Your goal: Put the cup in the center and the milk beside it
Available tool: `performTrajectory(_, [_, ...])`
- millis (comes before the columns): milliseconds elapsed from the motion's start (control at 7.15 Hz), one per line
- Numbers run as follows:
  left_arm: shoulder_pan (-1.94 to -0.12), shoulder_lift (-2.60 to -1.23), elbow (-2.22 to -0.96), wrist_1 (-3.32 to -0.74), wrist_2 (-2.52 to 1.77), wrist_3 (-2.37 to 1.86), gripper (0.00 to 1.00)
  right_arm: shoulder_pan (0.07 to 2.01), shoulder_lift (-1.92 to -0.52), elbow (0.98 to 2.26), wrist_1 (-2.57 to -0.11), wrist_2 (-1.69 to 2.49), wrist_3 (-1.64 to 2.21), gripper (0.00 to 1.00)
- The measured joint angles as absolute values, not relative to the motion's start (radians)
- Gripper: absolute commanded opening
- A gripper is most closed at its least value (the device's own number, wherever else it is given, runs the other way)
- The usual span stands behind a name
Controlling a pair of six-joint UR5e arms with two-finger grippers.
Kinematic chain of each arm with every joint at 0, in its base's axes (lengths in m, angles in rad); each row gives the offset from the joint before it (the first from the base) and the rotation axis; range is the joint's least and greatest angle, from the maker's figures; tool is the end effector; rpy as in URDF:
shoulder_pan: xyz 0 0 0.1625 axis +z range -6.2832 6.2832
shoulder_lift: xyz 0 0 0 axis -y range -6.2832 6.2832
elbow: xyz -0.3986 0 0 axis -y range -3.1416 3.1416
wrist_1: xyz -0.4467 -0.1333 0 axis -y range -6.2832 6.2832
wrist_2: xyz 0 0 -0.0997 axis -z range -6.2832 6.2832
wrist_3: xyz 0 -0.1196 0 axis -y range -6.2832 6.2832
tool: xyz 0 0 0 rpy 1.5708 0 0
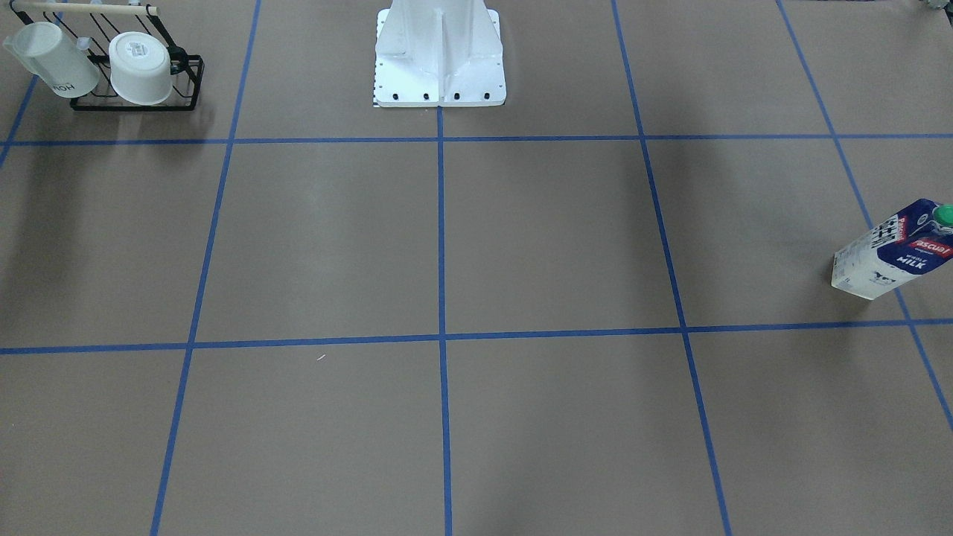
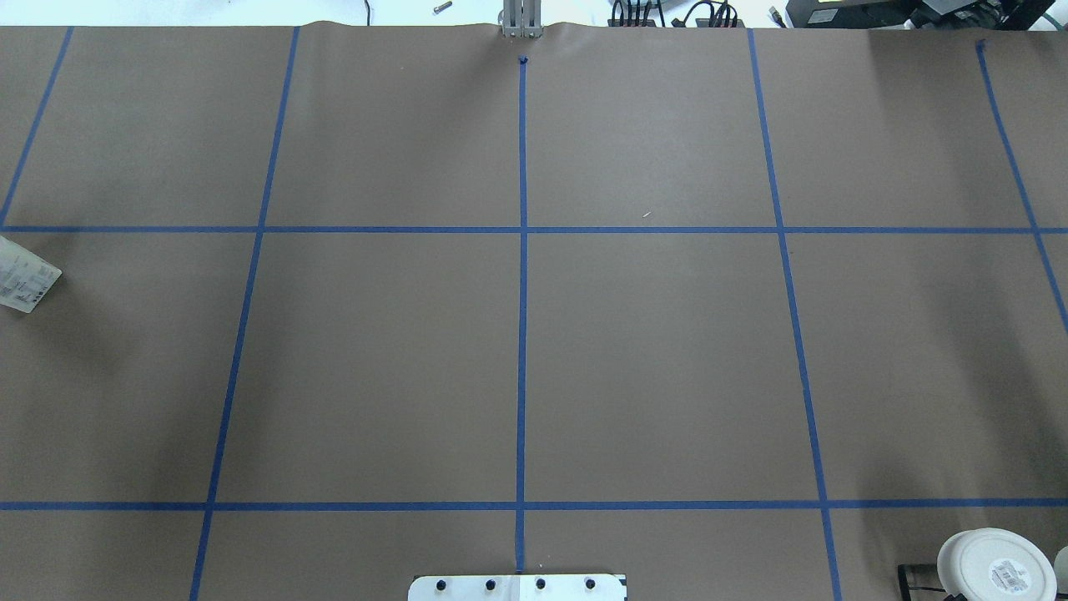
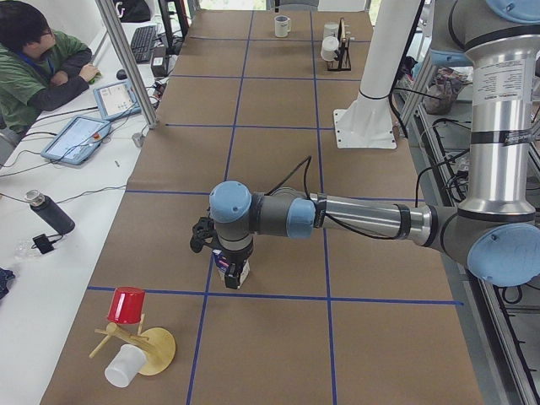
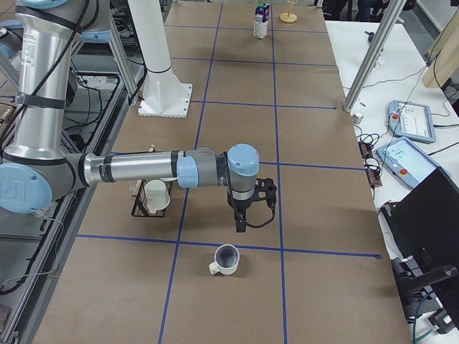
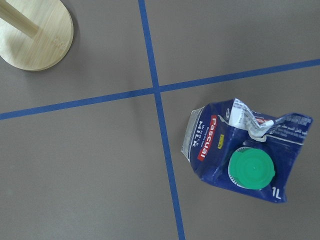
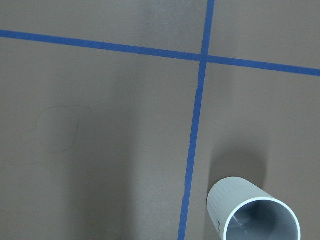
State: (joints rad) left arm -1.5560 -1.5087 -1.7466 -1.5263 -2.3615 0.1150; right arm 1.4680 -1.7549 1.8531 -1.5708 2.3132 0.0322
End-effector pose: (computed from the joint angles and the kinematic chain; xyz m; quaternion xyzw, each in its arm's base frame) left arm -0.0405 -0.5250 0.5867 0.0512 0.3828 0.0731 0.9195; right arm 0.0030 -0.4823 0.5885 0.0212 -0.3646 -0.0506 0.9296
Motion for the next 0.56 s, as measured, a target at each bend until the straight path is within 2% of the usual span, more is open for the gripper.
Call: performTrajectory(559, [-1.557,-1.509,-1.790,-1.526,-2.360,0.119,0.98,1.467,-1.750,1.854,-1.571,2.313,0.033,1.00])
